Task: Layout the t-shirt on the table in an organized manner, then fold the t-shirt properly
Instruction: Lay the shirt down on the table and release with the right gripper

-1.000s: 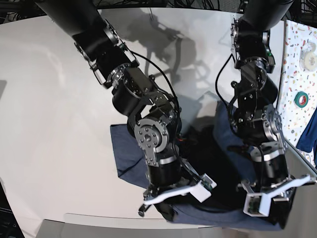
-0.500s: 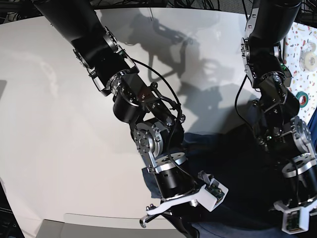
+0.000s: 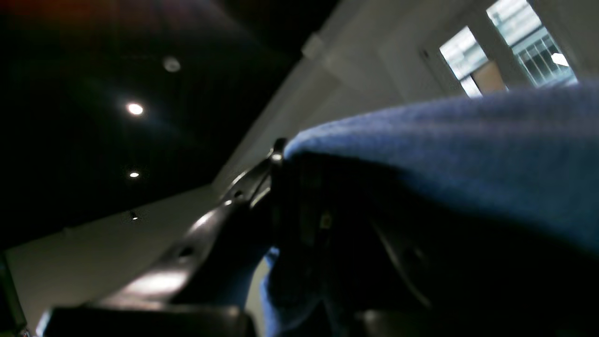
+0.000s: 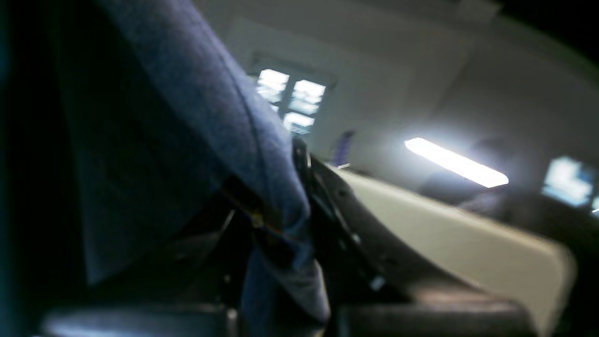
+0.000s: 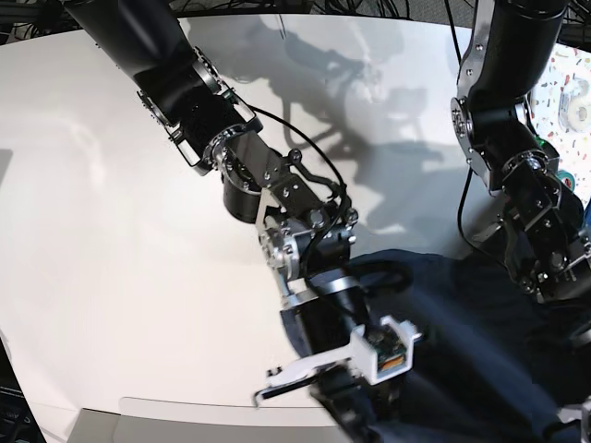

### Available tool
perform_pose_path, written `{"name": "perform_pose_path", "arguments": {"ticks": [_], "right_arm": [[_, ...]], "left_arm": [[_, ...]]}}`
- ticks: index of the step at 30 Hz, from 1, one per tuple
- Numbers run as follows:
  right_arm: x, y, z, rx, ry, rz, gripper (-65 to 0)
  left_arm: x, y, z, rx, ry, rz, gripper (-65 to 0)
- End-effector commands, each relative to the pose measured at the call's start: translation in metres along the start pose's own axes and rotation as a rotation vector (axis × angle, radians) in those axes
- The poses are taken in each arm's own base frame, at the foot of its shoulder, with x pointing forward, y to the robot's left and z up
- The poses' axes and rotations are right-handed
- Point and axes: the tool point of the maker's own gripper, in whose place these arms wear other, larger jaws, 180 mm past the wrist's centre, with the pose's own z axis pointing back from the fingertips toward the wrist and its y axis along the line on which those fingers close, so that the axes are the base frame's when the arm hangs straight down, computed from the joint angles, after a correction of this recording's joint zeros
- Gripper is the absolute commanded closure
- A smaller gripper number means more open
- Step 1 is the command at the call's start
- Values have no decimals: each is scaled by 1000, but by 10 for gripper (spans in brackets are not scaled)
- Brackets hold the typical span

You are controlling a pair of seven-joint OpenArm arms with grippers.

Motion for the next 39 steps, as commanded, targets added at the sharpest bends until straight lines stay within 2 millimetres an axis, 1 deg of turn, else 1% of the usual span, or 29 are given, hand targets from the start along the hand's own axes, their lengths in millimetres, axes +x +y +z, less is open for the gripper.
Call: {"name": "perform_pose_path", "arguments": {"ticks": [1,2,3,5,7,8,9,10,11,14,16,18,19,20,21,23,25,27,28,30,34,36,39], "right_arm": [[5,10,4,15,-1,-26,0],[3,24,11,51,14,-40,0],[2,43,21,101,26,-52,0],[4,73,40,177,33,-72,0],[12,103,63,272,32,-101,0],[14,110,72,295,39,-121,0],[10,111,79,296,64,-141,0],[5,105,83,276,84,-159,0],[6,101,86,272,91,-173,0],[3,103,100,311,121,-193,0],[2,98,104,309,131,-207,0],[6,94,111,302,135,-231,0],[12,89,112,290,126,-246,0],[16,85,114,280,119,-259,0],[15,81,119,280,120,-251,0],[14,72,131,279,124,-245,0],[13,67,142,280,137,-245,0],[9,66,153,280,146,-249,0],[4,60,159,266,145,-244,0],[-11,48,176,235,161,-232,0],[-49,7,217,142,235,-160,0],[-64,-10,238,110,282,-117,0],[-80,-29,261,77,352,-67,0]], "left_arm": [[14,22,-7,81,-39,3,0],[14,21,-8,80,-40,8,0],[16,18,-9,70,-44,24,0],[18,0,-9,9,-50,60,0],[17,-20,-9,-53,-45,85,0],[15,-34,-7,-92,-38,95,0],[12,-49,-2,-144,-34,109,0],[9,-61,2,-183,-26,126,0],[8,-70,6,-211,-20,133,0],[-1,-98,19,-294,2,134,0],[-8,-114,29,-342,19,128,0],[-9,-129,43,-386,34,141,0],[-9,-140,52,-413,46,156,0],[-10,-153,63,-448,63,172,0],[-11,-167,73,-484,79,182,0],[-10,-199,98,-573,109,200,0],[-14,-227,123,-654,143,205,0],[-17,-258,152,-745,181,211,0],[-18,-275,169,-799,203,218,0],[-13,-305,201,-891,223,252,0],[-4,-359,271,-1063,245,305,0],[0,-382,305,-1147,245,319,0],[-1,-402,347,-1249,229,311,0]]}}
